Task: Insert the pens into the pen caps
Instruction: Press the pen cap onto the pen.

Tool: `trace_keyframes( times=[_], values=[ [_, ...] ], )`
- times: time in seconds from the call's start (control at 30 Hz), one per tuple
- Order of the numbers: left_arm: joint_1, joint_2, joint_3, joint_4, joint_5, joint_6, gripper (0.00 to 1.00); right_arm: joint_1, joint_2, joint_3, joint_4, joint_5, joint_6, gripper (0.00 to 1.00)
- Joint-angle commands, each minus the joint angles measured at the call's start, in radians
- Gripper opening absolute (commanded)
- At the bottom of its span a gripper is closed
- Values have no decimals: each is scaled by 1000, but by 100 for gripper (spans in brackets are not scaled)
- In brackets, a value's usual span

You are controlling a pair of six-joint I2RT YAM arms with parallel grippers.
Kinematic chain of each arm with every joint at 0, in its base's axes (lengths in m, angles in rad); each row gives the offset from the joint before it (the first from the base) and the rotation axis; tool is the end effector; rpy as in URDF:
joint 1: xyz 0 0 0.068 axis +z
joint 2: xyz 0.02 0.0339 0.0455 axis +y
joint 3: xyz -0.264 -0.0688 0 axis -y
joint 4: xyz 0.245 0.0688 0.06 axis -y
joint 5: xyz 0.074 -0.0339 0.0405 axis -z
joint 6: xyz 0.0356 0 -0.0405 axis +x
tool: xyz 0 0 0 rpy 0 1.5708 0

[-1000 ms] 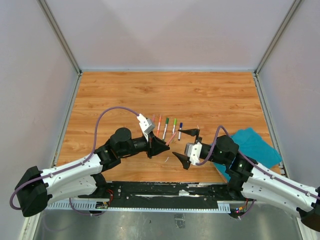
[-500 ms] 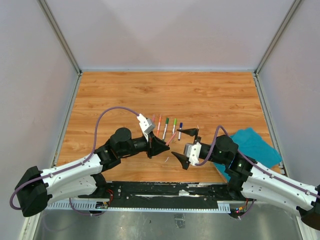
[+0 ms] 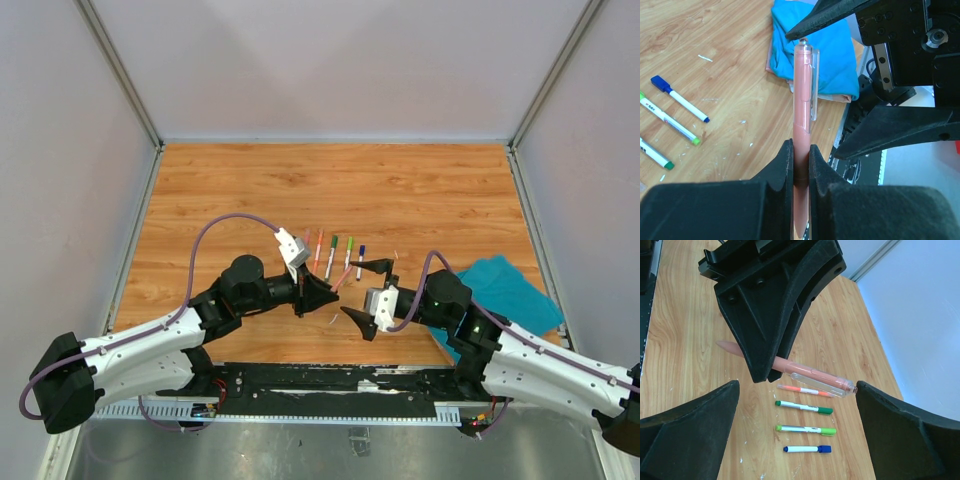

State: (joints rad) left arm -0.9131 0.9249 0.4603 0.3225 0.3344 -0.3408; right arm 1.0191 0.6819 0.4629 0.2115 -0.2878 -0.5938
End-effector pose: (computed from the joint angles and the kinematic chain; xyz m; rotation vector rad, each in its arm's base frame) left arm 0.1213 -0.1761 0.2529 0.7788 1.6915 -1.1892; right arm 0.0833 0.1546 0.2844 -1.3055 0.9350 0.5581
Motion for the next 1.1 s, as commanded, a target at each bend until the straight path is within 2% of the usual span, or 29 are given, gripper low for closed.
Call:
trace_keyframes(
  times=[0.0,0.33,0.57,0.83,0.97,1.07],
  values=[
    [-5,-17,38,18,2,7,0,36,20,23,21,-24,40,99],
    [-6,-20,41,36,-3,-5,1,97,71,-11,68,40,71,99],
    [-6,-18,29,22,-13,0,0,110,11,0,123,184,95,99],
    [-6,-40,5,-31,-89,-2,1,110,-102,90,-61,275,62,98],
    [-5,-32,20,-100,-193,-16,1,110,-137,107,-149,403,188,99],
    [-6,-15,40,-154,-303,-41,1,110,-116,155,-296,533,377,99]
  ],
)
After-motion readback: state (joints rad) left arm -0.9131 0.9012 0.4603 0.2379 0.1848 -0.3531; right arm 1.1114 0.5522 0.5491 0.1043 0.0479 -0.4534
